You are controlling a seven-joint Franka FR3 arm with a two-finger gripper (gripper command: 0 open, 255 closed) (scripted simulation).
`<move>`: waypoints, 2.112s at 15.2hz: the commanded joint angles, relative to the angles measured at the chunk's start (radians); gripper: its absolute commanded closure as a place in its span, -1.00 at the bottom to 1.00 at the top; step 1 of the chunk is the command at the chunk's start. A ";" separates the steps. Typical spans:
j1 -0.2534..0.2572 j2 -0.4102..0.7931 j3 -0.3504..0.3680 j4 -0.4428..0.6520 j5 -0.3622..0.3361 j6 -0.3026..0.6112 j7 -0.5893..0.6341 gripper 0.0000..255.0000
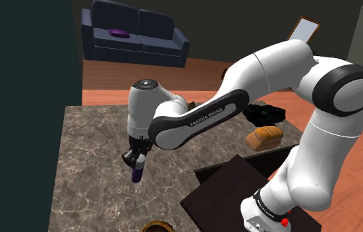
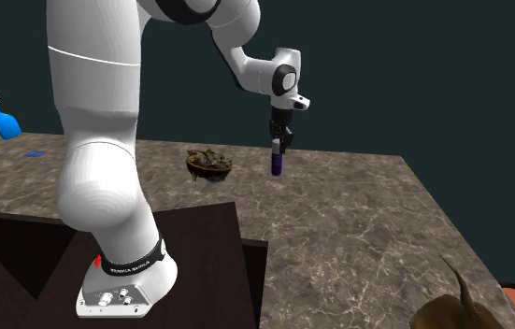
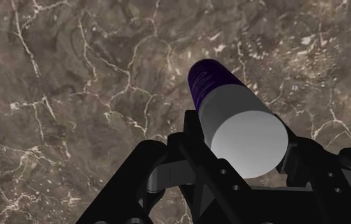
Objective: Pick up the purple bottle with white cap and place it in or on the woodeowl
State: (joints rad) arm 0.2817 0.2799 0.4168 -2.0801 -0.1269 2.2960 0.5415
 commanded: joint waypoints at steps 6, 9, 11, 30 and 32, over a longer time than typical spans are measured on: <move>-0.011 -0.057 0.012 0.029 0.034 -0.081 -0.023 1.00; -0.014 -0.080 0.015 0.043 0.047 -0.116 -0.032 1.00; -0.016 -0.095 0.017 0.054 0.055 -0.140 -0.037 1.00; 0.036 -0.252 0.083 0.073 0.136 -0.299 0.041 1.00; 0.058 -0.274 0.104 0.059 0.149 -0.304 0.078 1.00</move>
State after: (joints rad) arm 0.3293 0.0213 0.5104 -2.0070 0.0137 1.9915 0.6017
